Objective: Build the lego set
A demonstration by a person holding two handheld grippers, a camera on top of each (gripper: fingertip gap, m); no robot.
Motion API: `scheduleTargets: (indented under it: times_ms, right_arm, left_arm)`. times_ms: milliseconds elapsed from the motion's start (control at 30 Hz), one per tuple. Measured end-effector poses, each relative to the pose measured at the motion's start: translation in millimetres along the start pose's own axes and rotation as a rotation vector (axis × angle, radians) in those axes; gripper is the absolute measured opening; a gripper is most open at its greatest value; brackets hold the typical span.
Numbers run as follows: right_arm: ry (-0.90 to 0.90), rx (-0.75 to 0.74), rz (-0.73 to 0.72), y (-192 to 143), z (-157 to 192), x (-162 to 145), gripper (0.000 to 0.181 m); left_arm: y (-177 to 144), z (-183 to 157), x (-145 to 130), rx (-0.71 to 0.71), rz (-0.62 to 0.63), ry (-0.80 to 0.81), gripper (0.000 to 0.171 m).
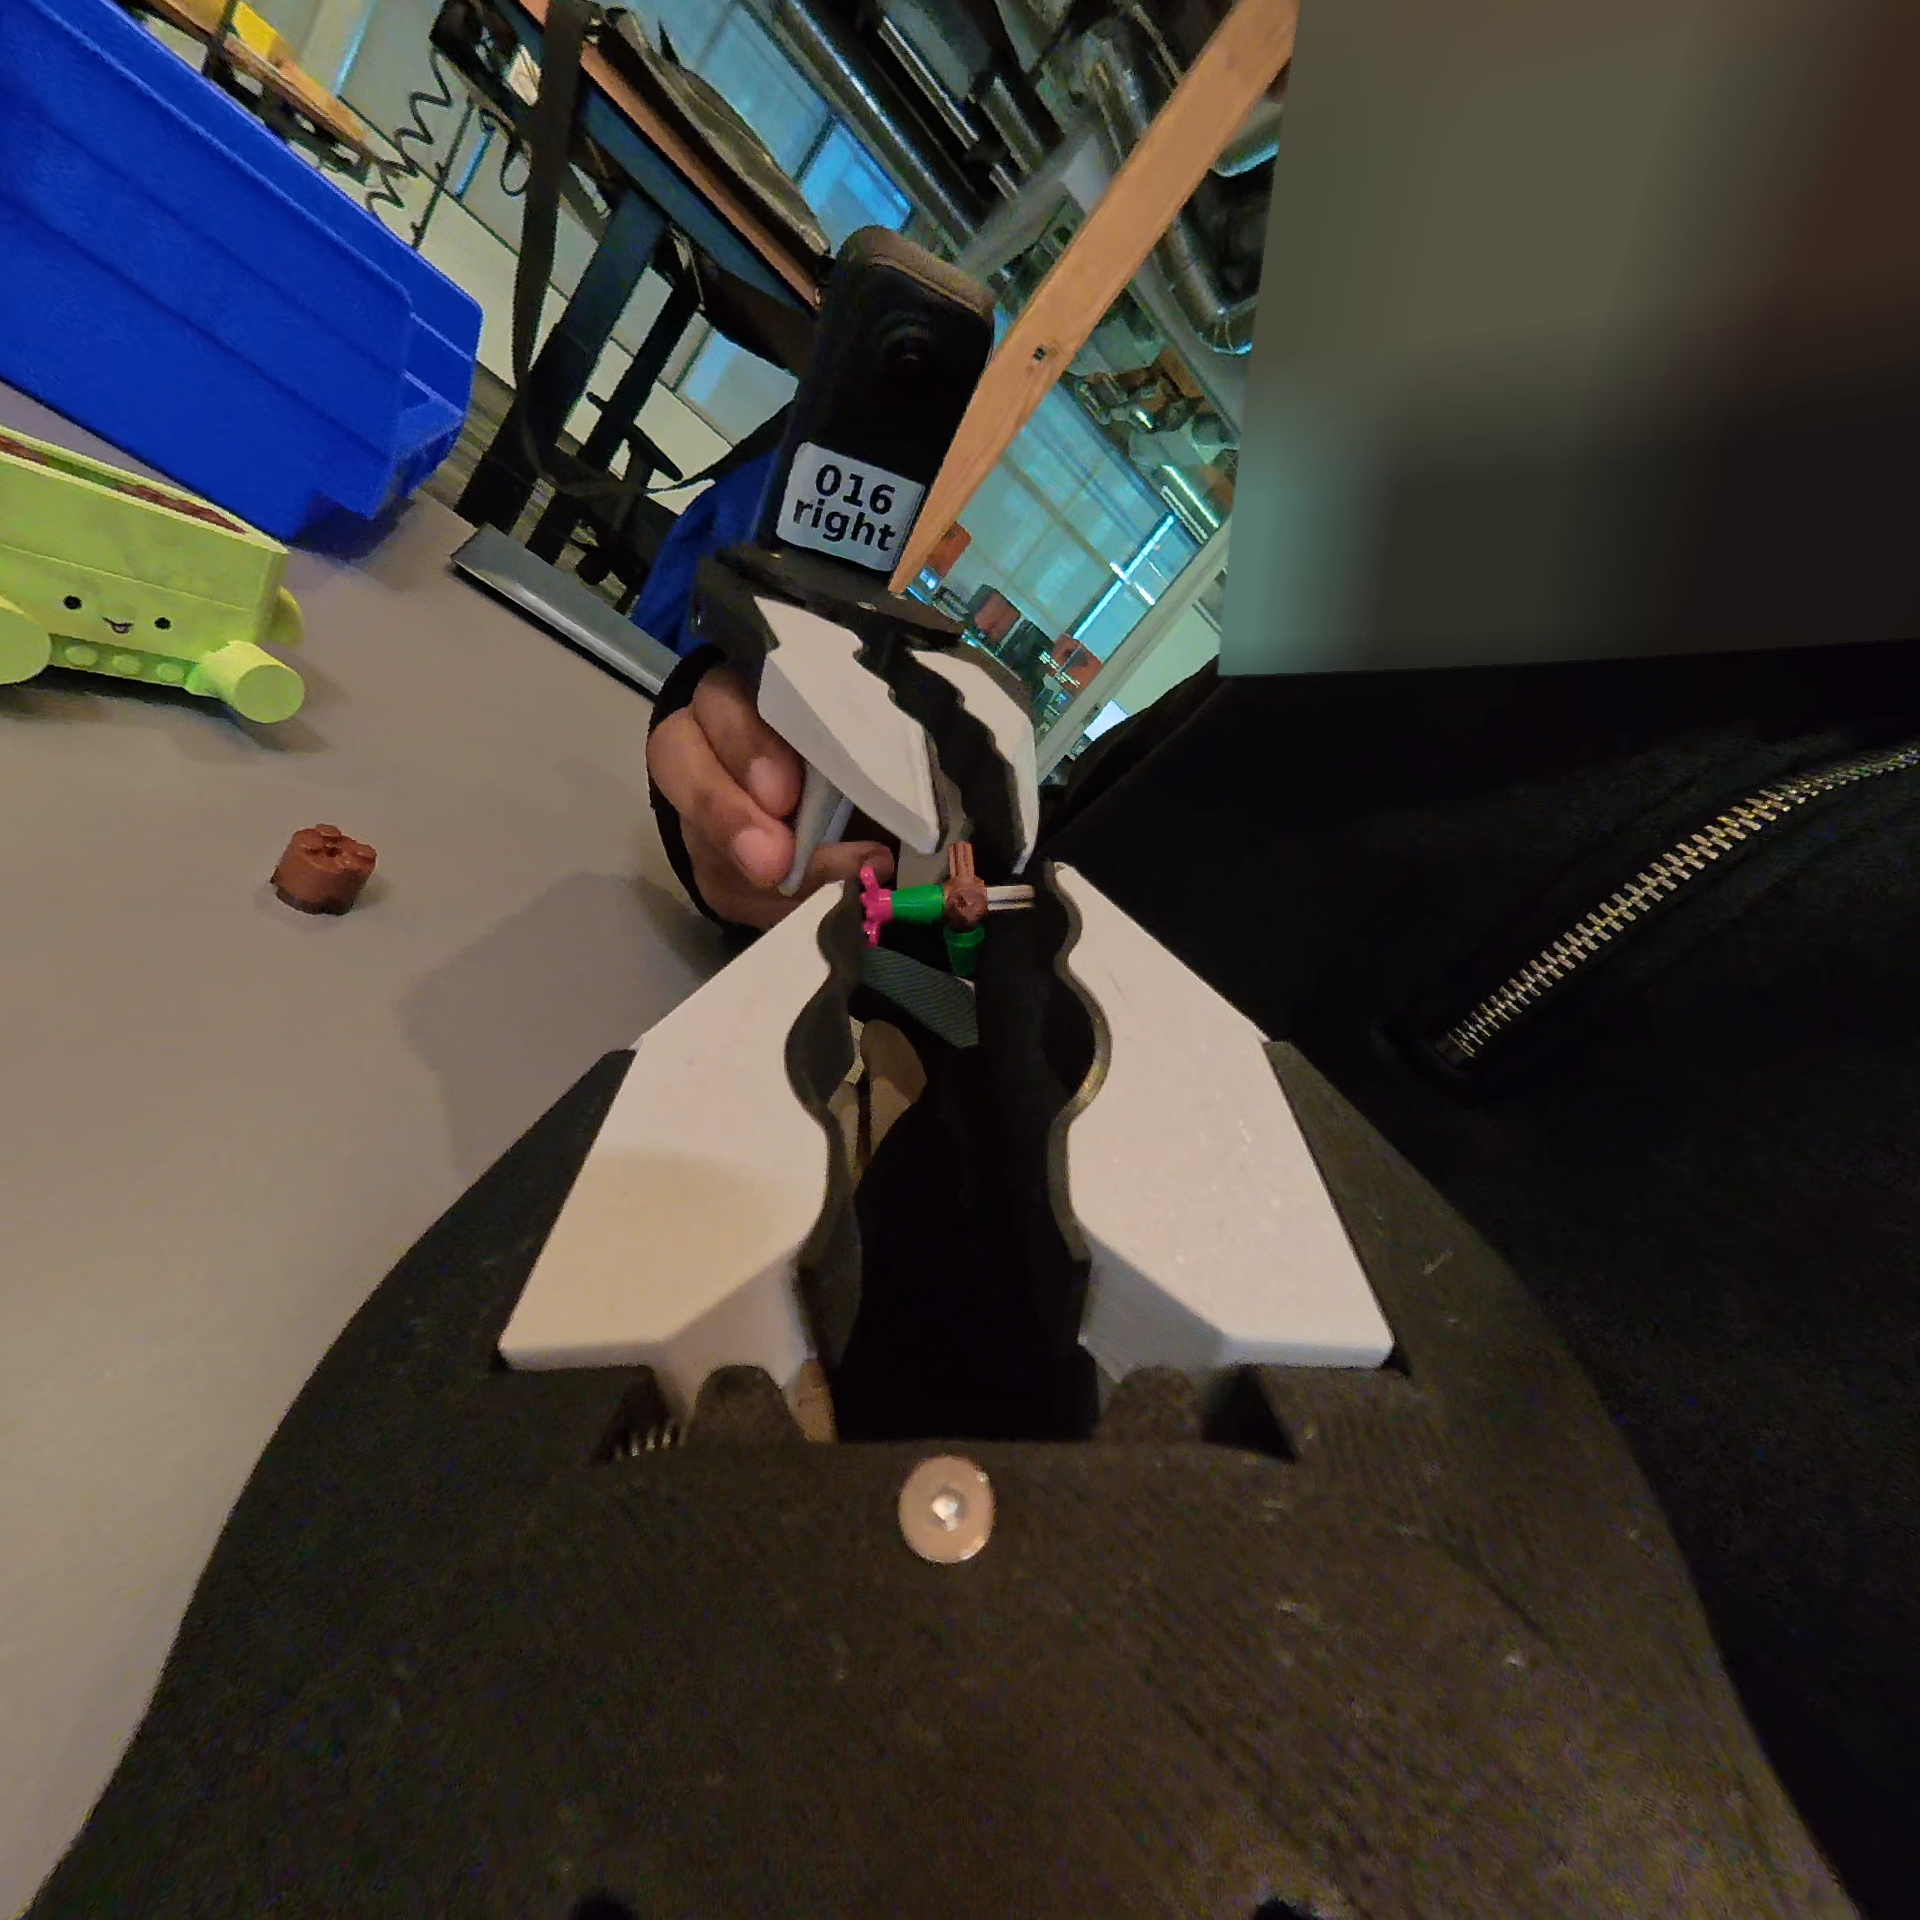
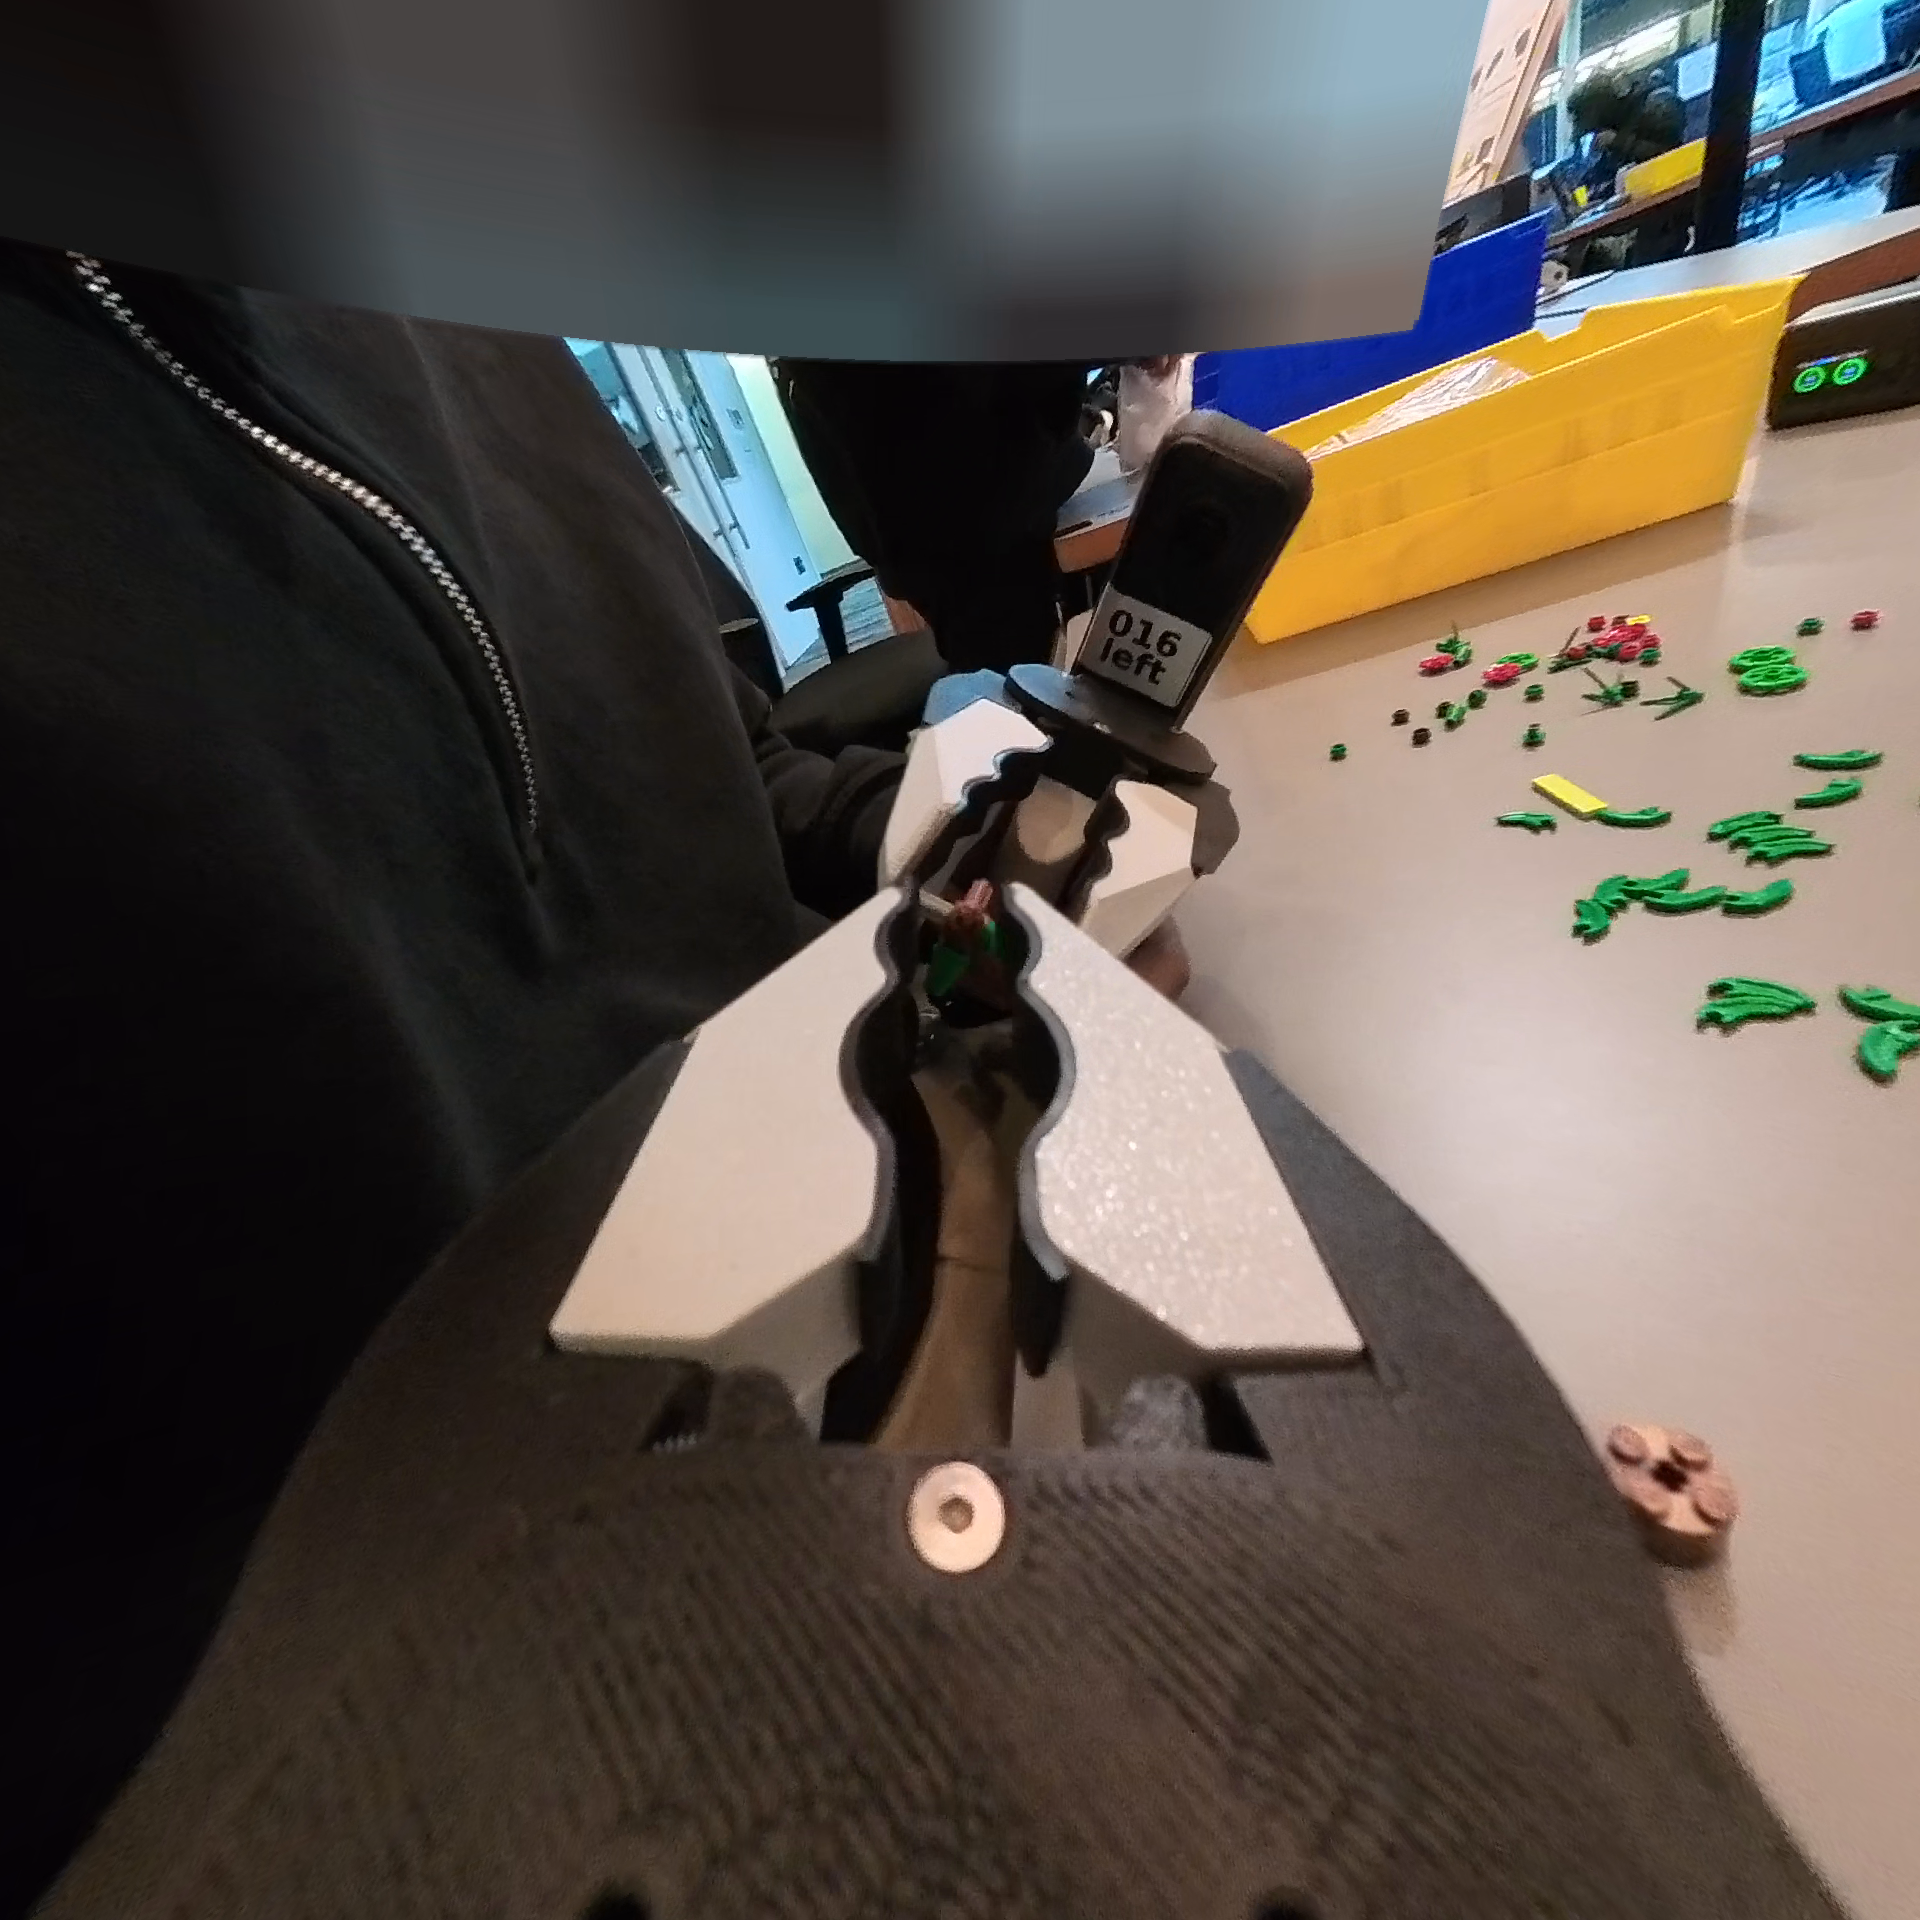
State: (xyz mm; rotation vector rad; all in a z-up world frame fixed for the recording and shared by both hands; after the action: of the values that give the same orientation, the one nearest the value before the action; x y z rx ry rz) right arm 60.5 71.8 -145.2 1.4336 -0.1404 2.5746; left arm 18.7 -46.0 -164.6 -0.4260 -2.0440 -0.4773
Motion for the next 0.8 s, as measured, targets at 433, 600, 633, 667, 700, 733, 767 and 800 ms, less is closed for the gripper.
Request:
scheduleTargets:
  times_ms: [433,600,633,667,700,733,767,800]
  right_arm:
    - [0.003,-0.030,-0.091,2.4,-1.2,2.9,0.001]
    - [0.008,-0.038,-0.114,4.2,-0.6,-1.0,0.001]
    - [0.007,-0.041,-0.117,4.8,-0.4,-1.0,0.001]
    - [0.004,-0.044,-0.118,5.2,-0.2,-1.2,0.000]
    - [0.000,-0.046,-0.119,5.6,0.1,-1.3,0.000]
    - [-0.001,-0.047,-0.121,5.8,0.1,-1.3,0.000]
    - [0.001,-0.048,-0.123,5.9,-0.2,-1.3,0.001]
    - [0.005,-0.047,-0.124,5.9,-0.5,-1.3,0.001]
  left_arm:
    - [-3.7,-1.8,5.6,0.031,-0.102,0.044,0.038]
    - [-1.9,-0.8,4.3,0.040,-0.081,0.039,0.038]
    - [-1.3,-1.1,4.0,0.040,-0.076,0.042,0.037]
    - [-1.2,-1.7,3.7,0.038,-0.075,0.046,0.035]
    - [-1.2,-1.8,3.7,0.038,-0.075,0.048,0.034]
    - [-1.4,-1.9,4.0,0.038,-0.078,0.049,0.034]
    - [-1.8,-2.2,4.3,0.037,-0.086,0.050,0.032]
    - [-1.9,-2.2,4.6,0.038,-0.092,0.048,0.031]
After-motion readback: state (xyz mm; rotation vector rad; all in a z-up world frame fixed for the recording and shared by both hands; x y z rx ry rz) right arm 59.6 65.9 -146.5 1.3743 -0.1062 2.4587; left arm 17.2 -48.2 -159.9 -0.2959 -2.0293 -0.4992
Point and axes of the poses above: each gripper's, where its closed fingertips meet, y out along the fingers, x out of its top, z = x × y across the jaws, the point moved 7 cm from there along -y, back along the fingers, and after that the axes turned 12 degrees about y, right-handed, at the moved point
